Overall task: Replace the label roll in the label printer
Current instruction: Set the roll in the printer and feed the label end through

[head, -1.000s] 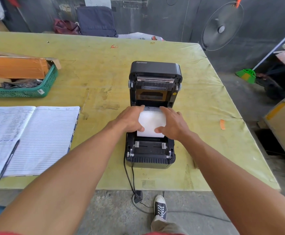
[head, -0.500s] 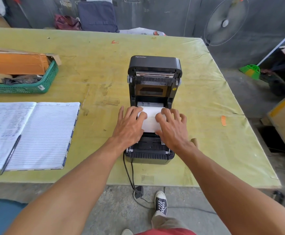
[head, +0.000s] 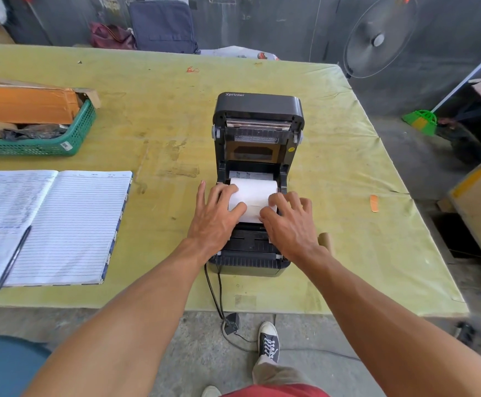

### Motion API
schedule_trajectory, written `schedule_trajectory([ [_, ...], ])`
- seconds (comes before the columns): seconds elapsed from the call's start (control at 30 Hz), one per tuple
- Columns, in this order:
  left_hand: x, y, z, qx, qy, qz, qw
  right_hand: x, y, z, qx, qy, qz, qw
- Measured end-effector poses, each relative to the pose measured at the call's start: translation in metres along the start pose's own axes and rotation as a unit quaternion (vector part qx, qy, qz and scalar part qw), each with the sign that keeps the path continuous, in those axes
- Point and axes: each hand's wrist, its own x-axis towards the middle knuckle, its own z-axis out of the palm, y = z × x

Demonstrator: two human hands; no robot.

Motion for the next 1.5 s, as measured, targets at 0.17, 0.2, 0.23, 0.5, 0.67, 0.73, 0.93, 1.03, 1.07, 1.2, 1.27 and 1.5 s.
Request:
schedule_trajectory([
  [0.17,-0.006,-0.006,-0.003,0.009,-0.007,0.031,0.999,-0.002,-0.002,0.000,-0.016,-0.016,-0.020,1.000],
  [0.2,-0.008,-0.011,-0.004,0.014,-0.003,0.053,0.998,-0.003,-0.002,0.000,-0.017,-0.023,-0.025,0.999],
  [0.23,-0.010,-0.017,-0.005,0.019,0.001,0.077,0.997,-0.004,-0.002,0.000,-0.016,-0.033,-0.032,0.999],
  [0.5,-0.018,-0.029,-0.007,-0.030,-0.068,0.140,0.987,-0.008,-0.006,0.001,0.016,-0.122,-0.059,0.991],
  [0.67,-0.012,-0.027,-0.015,-0.015,-0.150,0.134,0.979,-0.006,-0.010,-0.004,0.012,-0.158,-0.064,0.985],
  [0.73,-0.008,-0.026,-0.018,-0.014,-0.158,0.146,0.977,-0.005,-0.012,-0.007,0.004,-0.166,-0.064,0.984],
  [0.93,-0.007,-0.031,-0.020,-0.027,-0.173,0.154,0.972,-0.002,-0.020,-0.012,-0.011,-0.187,-0.062,0.980],
  [1.03,-0.005,-0.026,-0.019,-0.081,-0.177,0.073,0.978,-0.003,-0.020,-0.012,-0.015,-0.191,-0.061,0.980],
  [1.07,-0.004,-0.023,-0.019,-0.093,-0.178,0.042,0.979,-0.004,-0.020,-0.012,-0.016,-0.192,-0.061,0.979],
  [1.2,-0.005,-0.010,-0.023,-0.087,-0.134,0.026,0.987,-0.006,-0.020,-0.012,-0.009,-0.190,-0.065,0.980],
  [1.27,-0.011,-0.004,-0.022,-0.085,-0.123,0.048,0.988,-0.008,-0.019,-0.010,-0.002,-0.190,-0.060,0.980],
  [1.5,-0.027,0.007,-0.008,-0.093,-0.120,0.072,0.986,-0.018,-0.017,-0.003,0.022,-0.182,-0.038,0.982],
])
